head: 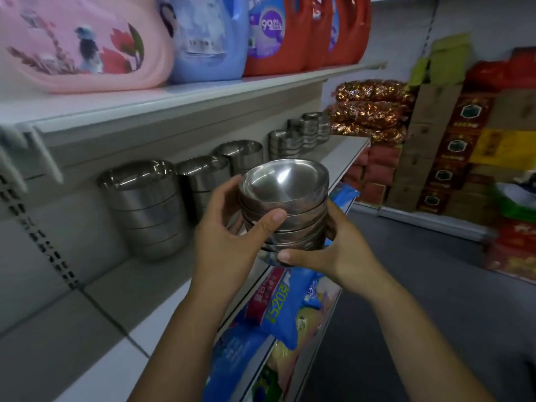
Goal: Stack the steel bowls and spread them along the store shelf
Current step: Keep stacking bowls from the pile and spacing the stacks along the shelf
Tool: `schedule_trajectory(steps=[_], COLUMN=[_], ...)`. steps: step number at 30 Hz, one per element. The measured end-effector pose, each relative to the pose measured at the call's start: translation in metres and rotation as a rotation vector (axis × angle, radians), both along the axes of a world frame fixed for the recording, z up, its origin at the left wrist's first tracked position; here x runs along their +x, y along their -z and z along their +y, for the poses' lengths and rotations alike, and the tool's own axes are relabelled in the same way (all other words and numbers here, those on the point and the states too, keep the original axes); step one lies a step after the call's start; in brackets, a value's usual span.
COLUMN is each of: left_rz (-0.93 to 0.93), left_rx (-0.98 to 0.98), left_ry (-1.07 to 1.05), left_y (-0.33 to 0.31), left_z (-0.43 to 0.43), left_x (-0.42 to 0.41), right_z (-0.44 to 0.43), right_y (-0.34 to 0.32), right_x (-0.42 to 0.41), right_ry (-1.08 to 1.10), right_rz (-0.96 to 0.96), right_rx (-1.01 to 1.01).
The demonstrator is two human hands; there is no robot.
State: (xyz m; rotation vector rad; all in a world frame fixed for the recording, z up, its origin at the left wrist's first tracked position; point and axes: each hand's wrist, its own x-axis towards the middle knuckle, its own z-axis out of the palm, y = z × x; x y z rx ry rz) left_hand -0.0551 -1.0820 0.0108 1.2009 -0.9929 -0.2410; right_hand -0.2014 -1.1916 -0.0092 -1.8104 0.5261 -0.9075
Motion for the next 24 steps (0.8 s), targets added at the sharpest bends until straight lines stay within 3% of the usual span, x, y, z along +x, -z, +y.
schedule_trajectory(steps=[24], left_rz=[-0.014], left_rx=[0.023], left_ry=[-0.354], left_y=[0.023], left_z=[-0.323], left_x=[0.004], right_z=[-0.365], right_y=[0.019], right_x=[0.047], right_ry=[-0.311], right_rz=[0.035], right_rx=[0.024])
